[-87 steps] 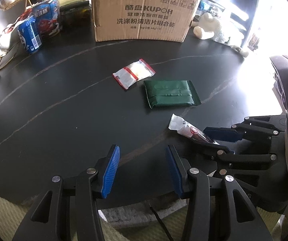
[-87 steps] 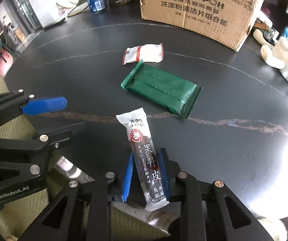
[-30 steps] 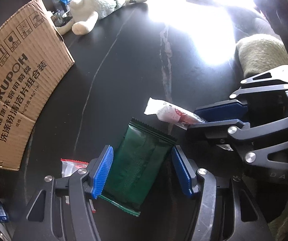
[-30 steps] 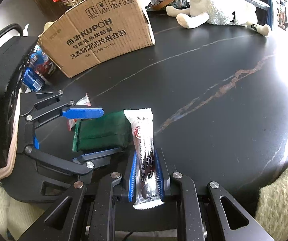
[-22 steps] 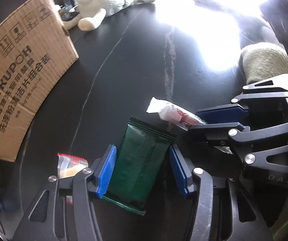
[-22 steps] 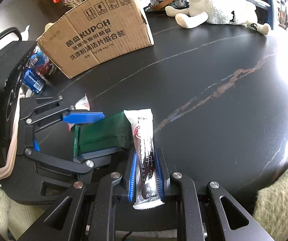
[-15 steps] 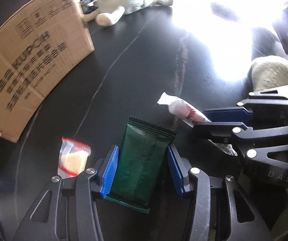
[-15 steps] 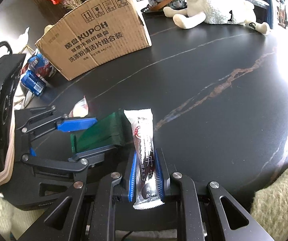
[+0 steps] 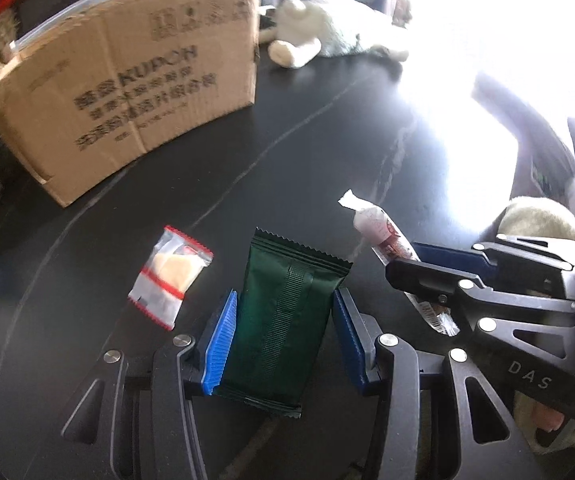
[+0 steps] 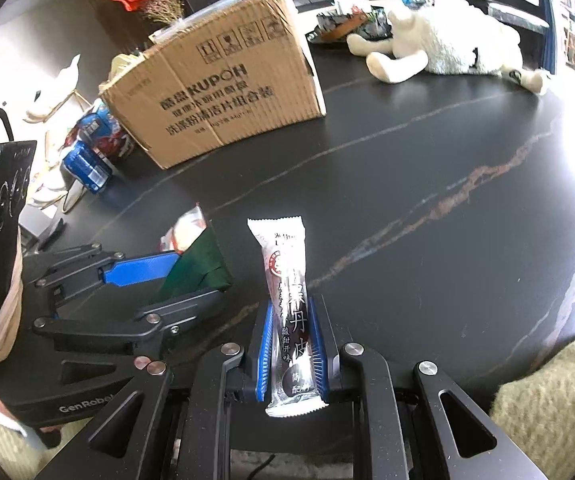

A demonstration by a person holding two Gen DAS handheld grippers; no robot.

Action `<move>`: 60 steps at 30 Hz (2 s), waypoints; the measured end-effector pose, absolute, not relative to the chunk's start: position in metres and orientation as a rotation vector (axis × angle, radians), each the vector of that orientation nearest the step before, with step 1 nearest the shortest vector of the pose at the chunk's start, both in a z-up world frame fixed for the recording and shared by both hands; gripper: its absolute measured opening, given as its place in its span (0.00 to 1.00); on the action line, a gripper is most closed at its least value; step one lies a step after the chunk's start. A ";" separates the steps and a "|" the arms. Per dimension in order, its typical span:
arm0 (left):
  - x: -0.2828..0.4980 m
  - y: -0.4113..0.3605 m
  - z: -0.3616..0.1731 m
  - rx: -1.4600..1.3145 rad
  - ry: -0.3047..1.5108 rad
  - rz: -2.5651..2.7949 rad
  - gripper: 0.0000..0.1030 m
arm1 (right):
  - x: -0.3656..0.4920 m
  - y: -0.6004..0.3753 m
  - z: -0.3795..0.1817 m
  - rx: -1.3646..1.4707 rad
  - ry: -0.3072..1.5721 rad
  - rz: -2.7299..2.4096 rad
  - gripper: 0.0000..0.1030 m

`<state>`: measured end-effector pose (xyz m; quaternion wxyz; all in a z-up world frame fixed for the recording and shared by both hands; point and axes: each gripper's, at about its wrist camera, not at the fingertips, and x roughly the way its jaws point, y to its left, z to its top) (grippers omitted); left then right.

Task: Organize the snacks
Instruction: 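Carry both snacks into the cardboard box and open both tools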

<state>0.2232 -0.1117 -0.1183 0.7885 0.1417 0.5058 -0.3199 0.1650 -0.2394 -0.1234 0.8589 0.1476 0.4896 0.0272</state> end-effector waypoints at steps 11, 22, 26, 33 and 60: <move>0.223 -0.093 -0.066 0.218 0.974 -0.573 0.46 | 0.177 -0.236 -0.083 0.239 0.954 0.075 0.18; 0.248 -0.087 -0.022 0.190 0.862 -0.484 0.46 | 0.210 -0.231 -0.041 0.194 0.841 0.096 0.18; 0.264 -0.082 -0.007 0.164 0.830 -0.456 0.46 | 0.229 -0.228 -0.026 0.169 0.809 0.098 0.18; 0.293 -0.069 0.016 0.114 0.787 -0.408 0.46 | 0.263 -0.221 -0.003 0.129 0.766 0.098 0.18; 0.412 -0.062 0.039 0.110 0.752 -0.297 0.46 | 0.381 -0.197 0.016 0.019 0.715 0.139 0.18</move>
